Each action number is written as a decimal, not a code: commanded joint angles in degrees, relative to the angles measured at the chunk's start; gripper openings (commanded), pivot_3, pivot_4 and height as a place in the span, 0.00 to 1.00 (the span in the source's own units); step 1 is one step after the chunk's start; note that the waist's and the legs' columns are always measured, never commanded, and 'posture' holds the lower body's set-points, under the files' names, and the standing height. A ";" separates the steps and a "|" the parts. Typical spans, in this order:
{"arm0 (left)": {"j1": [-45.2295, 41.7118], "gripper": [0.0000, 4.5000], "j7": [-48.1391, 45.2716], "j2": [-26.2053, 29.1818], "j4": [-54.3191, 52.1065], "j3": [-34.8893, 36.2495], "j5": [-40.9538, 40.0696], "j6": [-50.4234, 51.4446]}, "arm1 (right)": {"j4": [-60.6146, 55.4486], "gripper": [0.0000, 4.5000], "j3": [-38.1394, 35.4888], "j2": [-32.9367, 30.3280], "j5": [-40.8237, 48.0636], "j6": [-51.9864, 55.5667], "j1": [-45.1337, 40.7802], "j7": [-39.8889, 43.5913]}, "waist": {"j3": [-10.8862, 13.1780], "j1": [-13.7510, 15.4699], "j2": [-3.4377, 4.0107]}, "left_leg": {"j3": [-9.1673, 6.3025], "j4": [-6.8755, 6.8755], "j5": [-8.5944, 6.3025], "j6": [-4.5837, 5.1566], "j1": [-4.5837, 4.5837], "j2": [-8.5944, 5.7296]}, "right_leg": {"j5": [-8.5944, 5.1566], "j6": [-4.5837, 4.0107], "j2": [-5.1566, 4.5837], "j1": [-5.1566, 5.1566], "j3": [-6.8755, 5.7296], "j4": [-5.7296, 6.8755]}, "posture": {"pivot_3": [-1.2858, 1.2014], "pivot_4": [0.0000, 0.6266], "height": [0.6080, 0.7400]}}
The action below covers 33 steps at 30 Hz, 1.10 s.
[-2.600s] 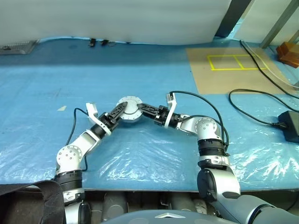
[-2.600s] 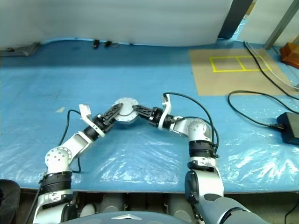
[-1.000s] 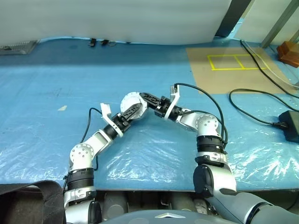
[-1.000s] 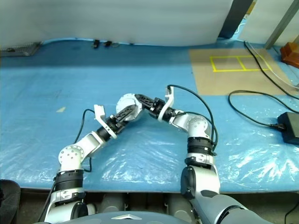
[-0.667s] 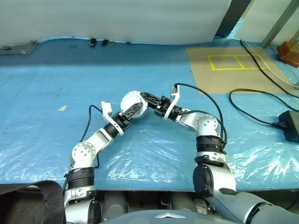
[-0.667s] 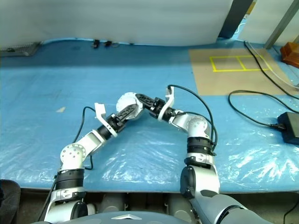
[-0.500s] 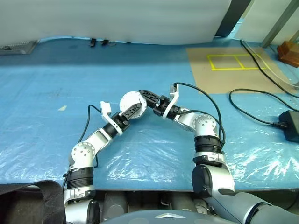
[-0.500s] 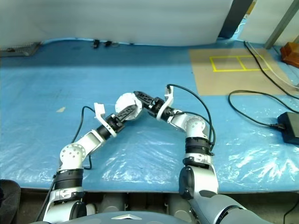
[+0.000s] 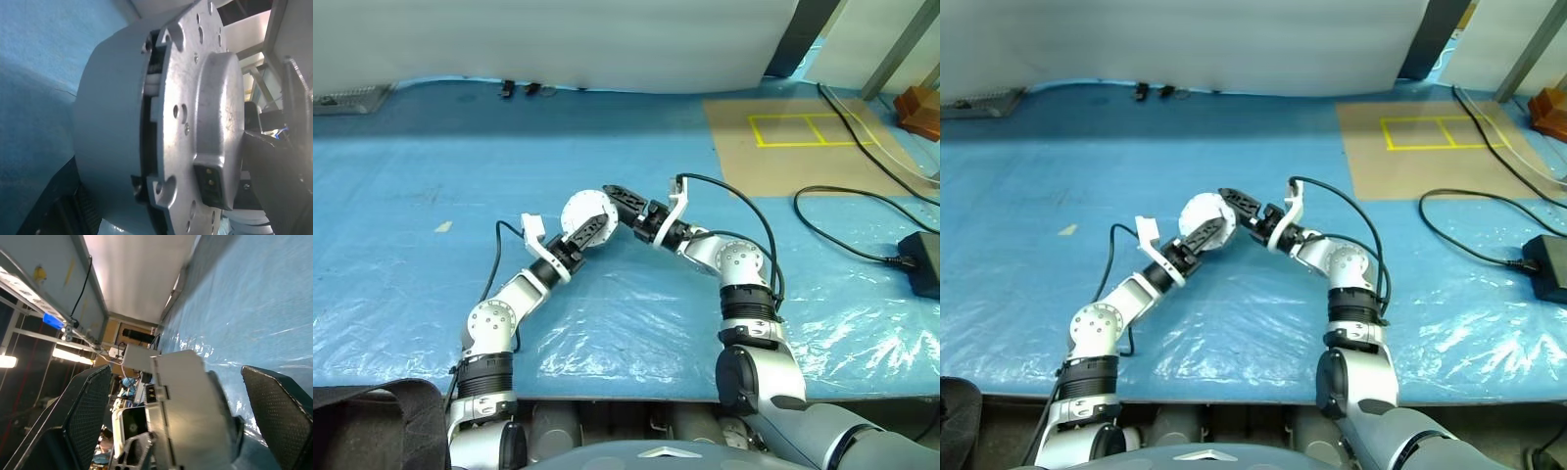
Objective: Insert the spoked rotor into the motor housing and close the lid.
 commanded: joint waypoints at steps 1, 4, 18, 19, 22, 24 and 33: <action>-2.29 0.82 0.12 -0.53 -2.19 3.23 -1.98 -4.62 | 0.09 0.99 0.04 -0.05 -0.57 -3.58 -1.67 -0.59 | 0.01 0.00 -0.01 | 0.00 0.00 0.00 0.00 0.00 0.00 | 0.00 0.00 0.00 0.00 0.00 0.00 | 0.52 0.24 1.00; -4.75 0.82 2.69 -0.05 1.46 5.77 1.14 -10.25 | 0.09 0.99 0.71 -0.33 -1.03 -4.47 -1.79 -0.14 | 0.02 -0.02 -0.01 | 0.00 0.03 0.00 0.00 0.00 0.00 | 0.00 0.00 0.00 0.00 0.00 0.01 | 0.52 0.24 1.00; -22.94 0.82 11.65 10.33 33.13 21.33 6.64 -30.09 | -4.07 0.99 1.77 0.35 0.30 -3.90 -0.83 -0.41 | 0.28 0.17 -0.45 | -0.09 0.08 0.12 0.20 -0.08 -0.18 | 0.16 0.23 0.04 -0.03 -0.05 -0.03 | 0.52 0.24 1.00; -23.87 0.82 11.93 10.90 34.79 22.44 6.32 -30.71 | -4.27 0.99 1.75 0.34 0.31 -3.93 -0.69 -0.44 | 0.30 0.22 -0.47 | -0.10 0.09 0.12 0.20 -0.09 -0.18 | 0.16 0.23 0.04 -0.03 -0.05 -0.03 | 0.52 0.24 1.00; -26.24 0.82 13.68 12.64 39.63 25.88 5.76 -33.56 | -5.05 0.99 1.62 0.29 0.42 -3.76 -0.26 -0.63 | 0.31 0.31 -0.50 | -0.11 0.10 0.12 0.20 -0.10 -0.18 | 0.16 0.23 0.03 -0.04 -0.06 -0.01 | 0.52 0.24 1.00; -27.43 0.82 15.60 13.78 42.45 28.00 5.78 -36.37 | -5.21 0.99 1.58 0.30 0.40 -3.80 -0.27 -0.79 | 0.32 0.29 -0.51 | -0.11 0.09 0.12 0.19 -0.10 -0.18 | 0.16 0.23 0.03 -0.04 -0.07 -0.01 | 0.52 0.24 1.00; -29.05 0.82 21.19 16.38 46.53 32.89 5.45 -45.82 | -5.05 0.99 1.81 0.13 0.29 -4.08 -0.62 -0.59 | 0.32 0.08 -0.52 | -0.12 0.10 0.00 -0.01 -0.08 -0.17 | 0.16 0.23 0.04 -0.04 -0.06 0.03 | 0.52 0.24 1.00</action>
